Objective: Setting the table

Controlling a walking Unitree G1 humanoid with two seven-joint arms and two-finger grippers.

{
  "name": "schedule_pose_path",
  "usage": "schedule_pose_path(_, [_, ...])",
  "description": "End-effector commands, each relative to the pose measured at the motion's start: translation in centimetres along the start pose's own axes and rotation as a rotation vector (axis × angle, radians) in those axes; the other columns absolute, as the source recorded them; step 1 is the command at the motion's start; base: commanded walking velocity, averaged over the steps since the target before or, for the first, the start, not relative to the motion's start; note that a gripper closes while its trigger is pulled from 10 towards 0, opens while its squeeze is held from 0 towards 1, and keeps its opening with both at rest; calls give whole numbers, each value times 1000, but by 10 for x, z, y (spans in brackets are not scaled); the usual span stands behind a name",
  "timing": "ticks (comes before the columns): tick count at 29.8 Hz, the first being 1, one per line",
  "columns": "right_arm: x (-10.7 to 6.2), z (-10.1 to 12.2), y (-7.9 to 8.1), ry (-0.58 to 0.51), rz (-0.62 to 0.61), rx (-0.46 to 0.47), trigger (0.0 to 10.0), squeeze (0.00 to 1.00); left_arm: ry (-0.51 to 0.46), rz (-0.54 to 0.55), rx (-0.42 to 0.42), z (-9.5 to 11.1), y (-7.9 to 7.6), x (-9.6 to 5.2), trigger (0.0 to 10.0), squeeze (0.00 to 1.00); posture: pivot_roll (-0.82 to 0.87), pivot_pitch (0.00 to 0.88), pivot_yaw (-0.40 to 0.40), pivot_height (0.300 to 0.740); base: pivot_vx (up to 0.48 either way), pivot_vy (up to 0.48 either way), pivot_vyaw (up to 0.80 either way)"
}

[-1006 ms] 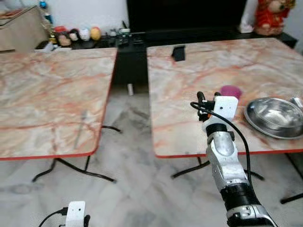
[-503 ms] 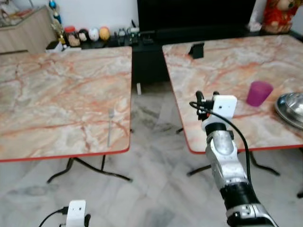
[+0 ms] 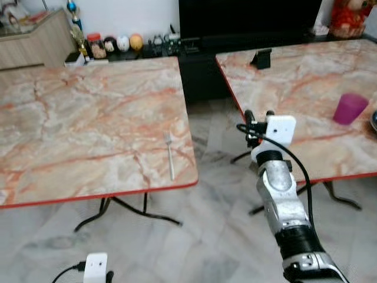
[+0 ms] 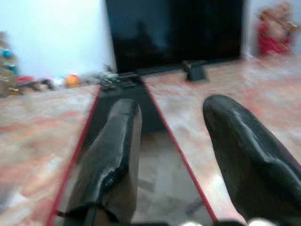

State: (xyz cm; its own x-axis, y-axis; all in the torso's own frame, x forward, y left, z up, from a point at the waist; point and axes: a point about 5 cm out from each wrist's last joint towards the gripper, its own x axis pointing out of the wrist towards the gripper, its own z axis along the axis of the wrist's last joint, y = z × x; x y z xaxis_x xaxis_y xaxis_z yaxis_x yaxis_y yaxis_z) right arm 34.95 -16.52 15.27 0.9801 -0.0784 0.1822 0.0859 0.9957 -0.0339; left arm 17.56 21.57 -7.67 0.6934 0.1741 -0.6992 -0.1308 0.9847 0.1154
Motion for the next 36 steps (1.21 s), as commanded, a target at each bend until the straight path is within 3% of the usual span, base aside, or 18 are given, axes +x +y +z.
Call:
schedule_pose_path(1, [3, 6, 7, -15, 15, 11, 10000, 0, 9, 19, 8, -2, 7, -1, 10000, 0, -74, 0, 64, 740, 0, 371, 0])
schedule_pose_path(22, [2, 5, 9, -13, 20, 16, 10000, 0, 6, 22, 12, -1, 8, -1, 10000, 0, -70, 0, 64, 740, 0, 359, 0])
schedule_pose_path(36, [3, 6, 12, -21, 41, 16, 10000, 0, 5, 16, 12, -2, 7, -1, 10000, 0, -66, 0, 64, 740, 0, 0, 0])
